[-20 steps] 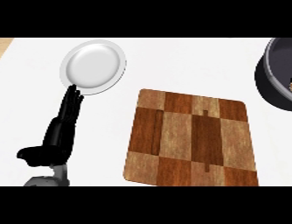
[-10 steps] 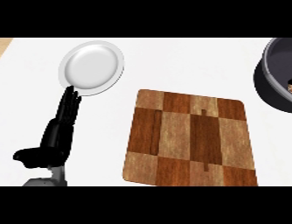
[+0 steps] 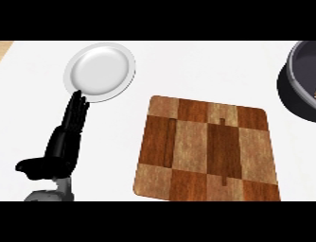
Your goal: Pick the cupcake from the cutting board and place it in the pot
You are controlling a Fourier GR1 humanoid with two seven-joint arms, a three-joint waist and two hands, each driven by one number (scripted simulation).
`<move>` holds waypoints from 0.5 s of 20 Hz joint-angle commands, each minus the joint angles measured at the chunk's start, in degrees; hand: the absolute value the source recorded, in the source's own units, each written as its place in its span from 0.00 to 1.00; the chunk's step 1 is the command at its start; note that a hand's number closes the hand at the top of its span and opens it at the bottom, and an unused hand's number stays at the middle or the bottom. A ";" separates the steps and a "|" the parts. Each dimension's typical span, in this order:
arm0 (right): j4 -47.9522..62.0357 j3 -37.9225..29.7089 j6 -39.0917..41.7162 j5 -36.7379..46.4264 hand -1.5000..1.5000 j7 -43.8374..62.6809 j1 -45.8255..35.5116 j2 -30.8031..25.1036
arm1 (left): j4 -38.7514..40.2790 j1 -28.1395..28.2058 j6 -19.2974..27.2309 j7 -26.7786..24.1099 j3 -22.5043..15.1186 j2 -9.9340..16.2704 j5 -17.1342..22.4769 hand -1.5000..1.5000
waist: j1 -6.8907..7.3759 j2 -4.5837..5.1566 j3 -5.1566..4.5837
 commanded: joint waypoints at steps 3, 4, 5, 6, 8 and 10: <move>-0.06 -3.23 2.12 -3.04 0.00 -1.52 2.23 -3.27 | -0.64 -0.97 0.35 0.21 -0.43 -0.68 -0.19 0.50 | 0.83 0.45 0.18; -0.43 -4.07 1.27 -3.90 0.00 -1.62 1.38 -2.72 | 0.37 1.42 -0.06 -1.80 -1.56 -0.88 -0.98 0.50 | 1.10 0.34 0.10; 0.00 -4.11 5.10 -4.01 0.00 -2.92 3.19 -4.29 | 1.44 -0.89 0.01 -0.32 0.43 -0.23 0.08 0.50 | 0.20 0.43 0.14; -0.18 -4.41 5.64 -4.27 0.00 -2.19 2.42 -5.28 | 0.70 -1.38 -0.53 0.10 -0.07 0.15 -0.12 0.50 | 0.58 0.51 0.19; -0.21 -5.16 6.50 -4.94 0.00 -5.09 5.32 -5.81 | -0.79 -1.24 0.07 1.03 0.11 0.09 -0.11 0.50 | 0.42 0.39 0.31; -0.62 -5.13 6.47 -4.88 0.00 -4.39 4.67 -6.38 | 1.54 -1.77 0.49 -0.18 -0.41 -0.94 -0.68 0.50 | 0.39 0.46 0.18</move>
